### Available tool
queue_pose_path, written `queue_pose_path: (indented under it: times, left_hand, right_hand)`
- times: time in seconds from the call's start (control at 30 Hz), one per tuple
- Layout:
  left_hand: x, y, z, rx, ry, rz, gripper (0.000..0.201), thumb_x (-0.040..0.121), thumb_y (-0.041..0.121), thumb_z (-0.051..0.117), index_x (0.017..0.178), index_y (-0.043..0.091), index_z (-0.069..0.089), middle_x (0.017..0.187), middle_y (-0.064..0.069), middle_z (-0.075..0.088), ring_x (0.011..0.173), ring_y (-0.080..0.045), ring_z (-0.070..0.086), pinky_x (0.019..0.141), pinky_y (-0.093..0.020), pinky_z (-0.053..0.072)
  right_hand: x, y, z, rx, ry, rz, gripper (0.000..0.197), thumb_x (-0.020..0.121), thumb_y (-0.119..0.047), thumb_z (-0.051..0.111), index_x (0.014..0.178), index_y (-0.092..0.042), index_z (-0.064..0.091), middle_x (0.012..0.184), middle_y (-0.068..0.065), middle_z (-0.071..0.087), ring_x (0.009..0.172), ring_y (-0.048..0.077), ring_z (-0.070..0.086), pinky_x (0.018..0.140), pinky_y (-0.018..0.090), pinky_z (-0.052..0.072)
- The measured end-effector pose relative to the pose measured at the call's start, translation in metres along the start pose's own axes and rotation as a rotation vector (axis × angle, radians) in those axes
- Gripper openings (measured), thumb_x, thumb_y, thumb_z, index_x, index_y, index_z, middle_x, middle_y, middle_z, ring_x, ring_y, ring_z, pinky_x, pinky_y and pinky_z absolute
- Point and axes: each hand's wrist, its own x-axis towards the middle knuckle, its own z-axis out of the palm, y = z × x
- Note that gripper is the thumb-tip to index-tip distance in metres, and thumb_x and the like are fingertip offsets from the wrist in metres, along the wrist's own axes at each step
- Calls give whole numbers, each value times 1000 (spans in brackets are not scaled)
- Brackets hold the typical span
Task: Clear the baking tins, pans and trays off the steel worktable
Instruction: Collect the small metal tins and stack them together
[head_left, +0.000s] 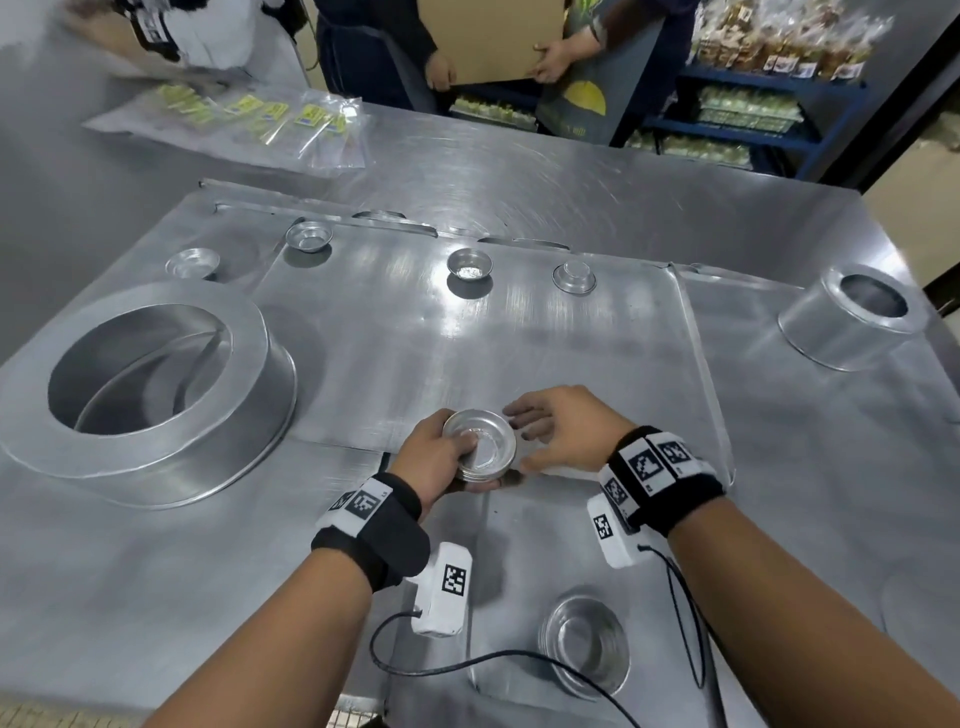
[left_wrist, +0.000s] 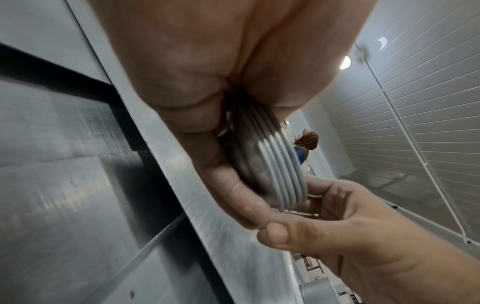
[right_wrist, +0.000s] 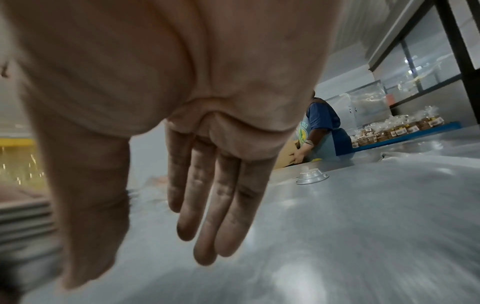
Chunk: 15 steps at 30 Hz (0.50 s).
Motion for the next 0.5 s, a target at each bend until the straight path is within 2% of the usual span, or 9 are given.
queue_pose_path:
  times: [0.07, 0.13, 0.17, 0.27, 0.4, 0.5]
  left_hand:
    - [6, 1, 1, 14, 14, -6, 17, 94, -7, 48, 110, -5, 55, 93, -21, 59, 75, -36, 66, 65, -51, 60]
    - [10, 4, 2, 26, 23, -16, 16, 95, -7, 48, 109, -5, 54, 93, -21, 59, 74, -38, 66, 68, -56, 60]
    - [12, 5, 2, 24, 26, -20, 14, 95, -6, 49, 107, -3, 55, 94, -21, 58, 75, -38, 65, 66, -54, 60]
    - [20, 8, 2, 1, 44, -23, 12, 96, -6, 50, 103, 1, 56, 92, -19, 57, 76, -37, 65, 62, -48, 62]
    - [35, 12, 6, -10, 66, -19, 12, 96, -7, 49, 98, 2, 56, 92, -19, 57, 84, -42, 63, 72, -59, 59]
    - [46, 16, 7, -26, 80, -25, 11, 96, -7, 49, 98, 2, 56, 94, -19, 56, 85, -41, 62, 69, -55, 60]
  right_hand:
    - [16, 8, -8, -113, 29, 59, 57, 72, -25, 86, 123, -18, 64, 107, -4, 69, 92, 11, 68, 90, 33, 56]
    - [34, 16, -18, -194, 78, 101, 48, 75, -28, 83, 118, -19, 66, 102, -4, 69, 92, 13, 67, 91, 33, 55]
    - [43, 20, -22, -215, 104, 120, 46, 75, -29, 83, 117, -19, 67, 101, -3, 69, 93, 14, 67, 92, 33, 55]
    - [74, 33, -40, -265, 172, 175, 43, 79, -25, 79, 118, -13, 67, 107, 4, 69, 95, 18, 67, 92, 31, 54]
    - [117, 56, -70, -392, 244, 231, 44, 83, -24, 72, 124, -12, 62, 119, 10, 66, 105, 27, 65, 93, 35, 53]
    - [149, 75, -93, -471, 303, 260, 44, 85, -25, 69, 125, -9, 60, 124, 12, 61, 111, 30, 60, 89, 32, 49]
